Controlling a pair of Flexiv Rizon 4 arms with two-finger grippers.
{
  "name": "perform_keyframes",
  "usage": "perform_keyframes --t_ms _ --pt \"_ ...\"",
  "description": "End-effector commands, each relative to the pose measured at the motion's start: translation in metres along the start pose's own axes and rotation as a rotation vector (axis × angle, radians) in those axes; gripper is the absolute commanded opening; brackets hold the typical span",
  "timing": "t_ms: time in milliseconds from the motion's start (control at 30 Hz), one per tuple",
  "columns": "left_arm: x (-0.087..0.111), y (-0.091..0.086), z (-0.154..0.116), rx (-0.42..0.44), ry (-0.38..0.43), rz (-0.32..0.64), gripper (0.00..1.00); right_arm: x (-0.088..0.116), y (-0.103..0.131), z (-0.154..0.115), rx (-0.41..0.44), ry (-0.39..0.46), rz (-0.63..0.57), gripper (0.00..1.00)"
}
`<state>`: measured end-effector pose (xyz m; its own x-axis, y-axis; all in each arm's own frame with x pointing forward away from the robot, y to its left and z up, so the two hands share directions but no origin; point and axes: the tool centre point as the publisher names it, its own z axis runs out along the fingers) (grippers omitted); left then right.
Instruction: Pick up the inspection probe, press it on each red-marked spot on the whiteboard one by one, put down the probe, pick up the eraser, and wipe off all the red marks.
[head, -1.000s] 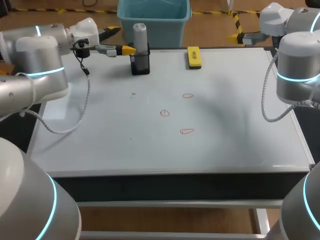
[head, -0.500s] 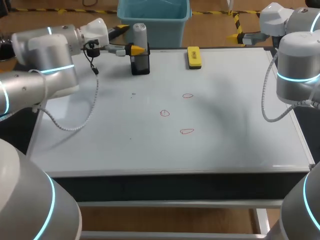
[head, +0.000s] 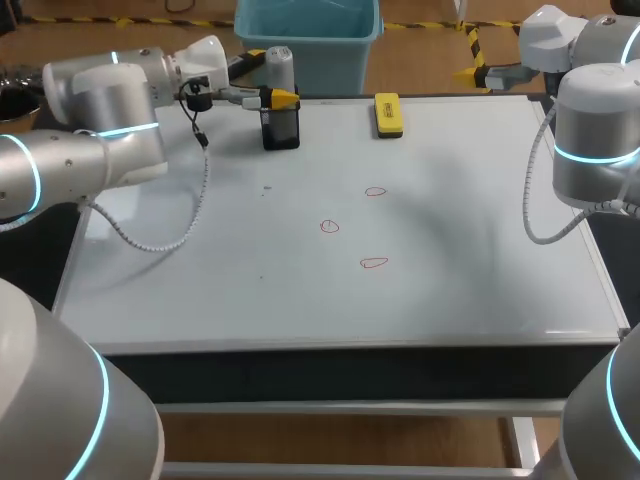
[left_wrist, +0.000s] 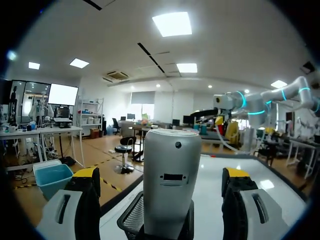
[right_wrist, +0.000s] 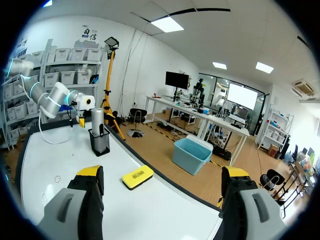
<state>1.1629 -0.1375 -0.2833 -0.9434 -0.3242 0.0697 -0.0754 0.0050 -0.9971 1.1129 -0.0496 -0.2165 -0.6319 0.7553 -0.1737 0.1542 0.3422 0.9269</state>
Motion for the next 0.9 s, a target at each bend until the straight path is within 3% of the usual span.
perform_keyframes --t_ms 33,433,500,567,667,700,800,900 --pt "-0.0048 0.0023 0.0075 0.004 0.005 0.0 1.0 -0.0003 0.0 0.0003 0.002 0.0 0.0 1.0" --pt "-0.0043 0.0032 0.0158 0.016 -0.012 -0.003 1.0 -0.0003 0.0 0.0003 0.002 0.0 0.0 1.0" --pt "-0.0045 0.0033 0.0158 0.017 -0.015 -0.004 0.93 -0.0003 0.0 0.0003 0.002 0.0 0.0 1.0" --pt "-0.0047 0.0033 0.0157 0.017 -0.016 -0.004 0.84 -0.0003 0.0 0.0003 0.002 0.0 0.0 1.0" --pt "-0.0048 0.0037 0.0153 0.012 -0.015 -0.005 0.48 -0.0003 0.0 0.0003 0.002 0.0 0.0 1.0" --pt "-0.0047 0.0039 0.0147 0.01 -0.015 -0.005 0.41 -0.0003 0.0 0.0003 0.002 0.0 0.0 1.0" --pt "-0.0042 0.0035 0.0117 0.006 -0.018 -0.005 0.0 -0.0003 0.0 0.0003 0.002 0.0 0.0 1.0" --pt "-0.0037 0.003 0.0093 0.001 -0.015 0.002 0.0 -0.0003 0.0 0.0003 0.002 0.0 0.0 1.0"
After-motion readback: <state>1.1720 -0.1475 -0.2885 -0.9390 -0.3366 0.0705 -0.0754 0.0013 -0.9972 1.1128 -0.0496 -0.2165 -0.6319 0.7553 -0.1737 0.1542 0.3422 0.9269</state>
